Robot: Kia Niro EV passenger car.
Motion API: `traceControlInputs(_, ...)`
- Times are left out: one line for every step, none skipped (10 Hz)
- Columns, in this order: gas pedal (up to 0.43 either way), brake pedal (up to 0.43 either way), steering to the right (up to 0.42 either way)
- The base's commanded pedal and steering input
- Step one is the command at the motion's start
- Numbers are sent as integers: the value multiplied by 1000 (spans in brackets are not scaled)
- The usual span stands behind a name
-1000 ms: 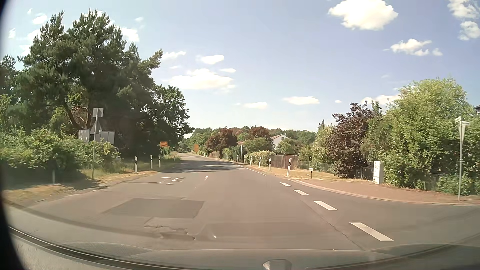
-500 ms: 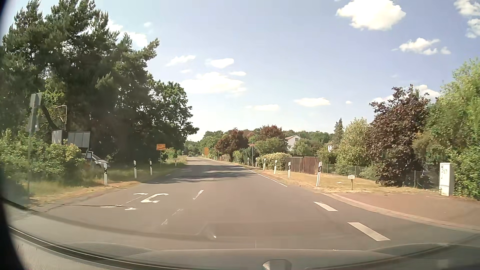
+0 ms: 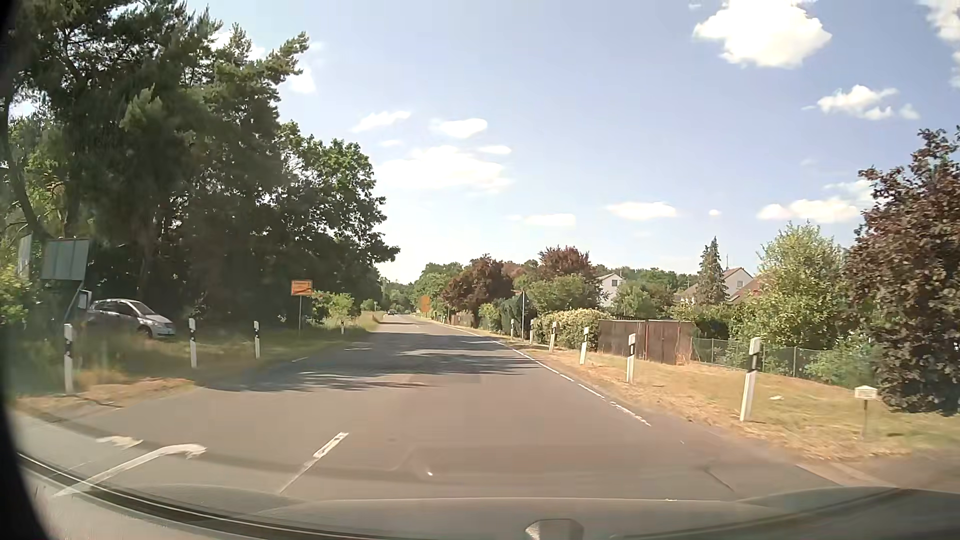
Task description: Follow the waypoints while adhering to traffic rules and regulations
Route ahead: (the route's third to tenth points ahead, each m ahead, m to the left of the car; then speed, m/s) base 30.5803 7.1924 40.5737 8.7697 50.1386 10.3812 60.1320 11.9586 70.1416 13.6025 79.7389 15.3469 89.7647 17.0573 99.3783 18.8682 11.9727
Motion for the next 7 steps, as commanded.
traceControlInputs(110,30,-23)
traceControlInputs(110,30,-24)
traceControlInputs(110,30,-23)
traceControlInputs(110,30,-23)
traceControlInputs(110,30,-23)
traceControlInputs(110,30,-23)
traceControlInputs(110,30,-21)
